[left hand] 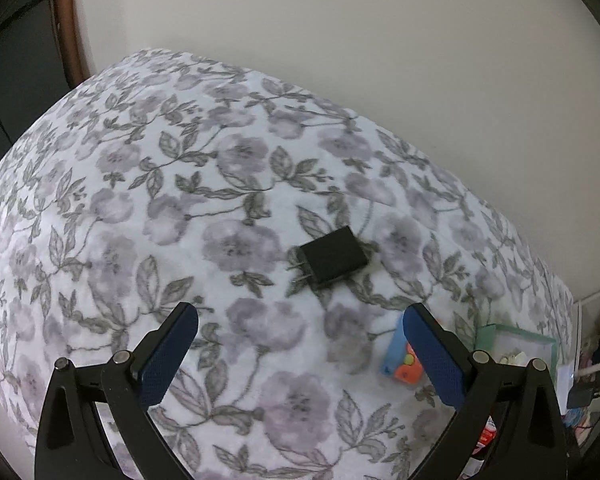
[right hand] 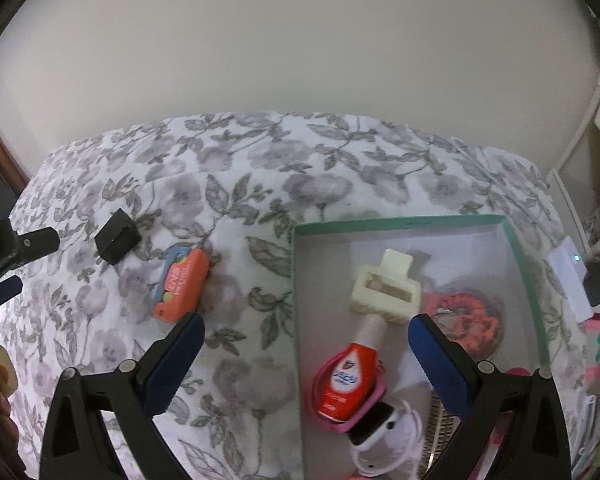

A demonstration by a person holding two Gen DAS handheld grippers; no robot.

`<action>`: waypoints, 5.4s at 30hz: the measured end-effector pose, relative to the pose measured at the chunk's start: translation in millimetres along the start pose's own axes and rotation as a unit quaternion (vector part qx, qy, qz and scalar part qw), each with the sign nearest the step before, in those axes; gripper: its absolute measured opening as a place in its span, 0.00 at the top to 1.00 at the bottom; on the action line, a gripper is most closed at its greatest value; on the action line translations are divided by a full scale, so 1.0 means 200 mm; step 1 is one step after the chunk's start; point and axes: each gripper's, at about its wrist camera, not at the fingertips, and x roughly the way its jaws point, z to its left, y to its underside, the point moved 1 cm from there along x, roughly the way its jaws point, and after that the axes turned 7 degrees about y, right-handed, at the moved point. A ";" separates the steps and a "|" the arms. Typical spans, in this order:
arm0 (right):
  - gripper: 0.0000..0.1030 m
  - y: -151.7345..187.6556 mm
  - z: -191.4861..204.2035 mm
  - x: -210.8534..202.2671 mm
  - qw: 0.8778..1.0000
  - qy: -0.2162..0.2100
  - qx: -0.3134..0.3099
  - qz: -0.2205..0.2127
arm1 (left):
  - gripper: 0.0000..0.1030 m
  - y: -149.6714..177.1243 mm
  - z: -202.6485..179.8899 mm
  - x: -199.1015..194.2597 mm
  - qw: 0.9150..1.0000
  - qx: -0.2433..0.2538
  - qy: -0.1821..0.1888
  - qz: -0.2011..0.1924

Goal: Organize rigid objects
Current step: 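Move both tools back over the black charger and orange case, then grasp the black charger with the left gripper while the right grasps the orange-blue case, then carry the black charger and orange case into the tray and open both grippers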

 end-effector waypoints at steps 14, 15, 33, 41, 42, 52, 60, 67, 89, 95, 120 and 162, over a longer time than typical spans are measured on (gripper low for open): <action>0.00 -0.02 0.22 0.09 0.999 -0.031 -0.023 -0.010 | 0.01 -0.03 0.03 0.14 1.000 0.025 -0.006 0.017; 0.00 -0.02 0.25 0.10 0.999 -0.030 -0.027 -0.008 | 0.01 -0.04 0.03 0.15 0.999 0.028 -0.008 0.016; 0.00 -0.02 0.47 0.37 0.998 -0.042 -0.048 0.022 | 0.01 -0.09 -0.04 0.47 0.996 0.058 0.045 0.058; 0.01 -0.03 0.49 0.41 0.998 -0.031 -0.046 0.017 | 0.01 -0.08 -0.05 0.54 0.995 0.063 0.040 0.062; 0.03 -0.03 0.49 0.41 0.998 -0.031 -0.046 0.017 | 0.03 -0.08 -0.06 0.54 0.995 0.063 0.040 0.060; 0.37 -0.03 0.46 0.39 0.999 -0.027 -0.041 0.002 | 0.30 -0.09 -0.06 0.55 0.996 0.050 0.049 0.051; 0.57 -0.04 0.41 0.38 0.999 -0.027 -0.029 0.002 | 0.30 -0.07 -0.05 0.51 0.996 0.052 0.055 0.045; 0.57 -0.04 0.38 0.37 0.999 -0.041 -0.026 0.006 | 0.30 -0.04 -0.07 0.46 0.995 0.055 0.068 0.043; 0.57 0.02 0.24 0.08 0.999 -0.034 -0.016 0.010 | 0.30 0.09 -0.19 0.10 0.994 0.054 0.089 0.036; 0.57 0.08 0.18 -0.07 1.000 -0.025 -0.014 0.009 | 0.30 0.16 -0.21 -0.08 0.992 0.052 0.108 0.027; 0.57 0.40 -0.21 -0.55 0.999 0.016 0.037 0.010 | 0.30 0.64 -0.36 -0.50 0.979 0.117 0.168 0.017; 0.56 0.58 -0.72 -0.24 0.981 0.096 0.135 0.104 | 0.30 1.06 -0.74 -0.18 0.943 0.204 0.214 0.153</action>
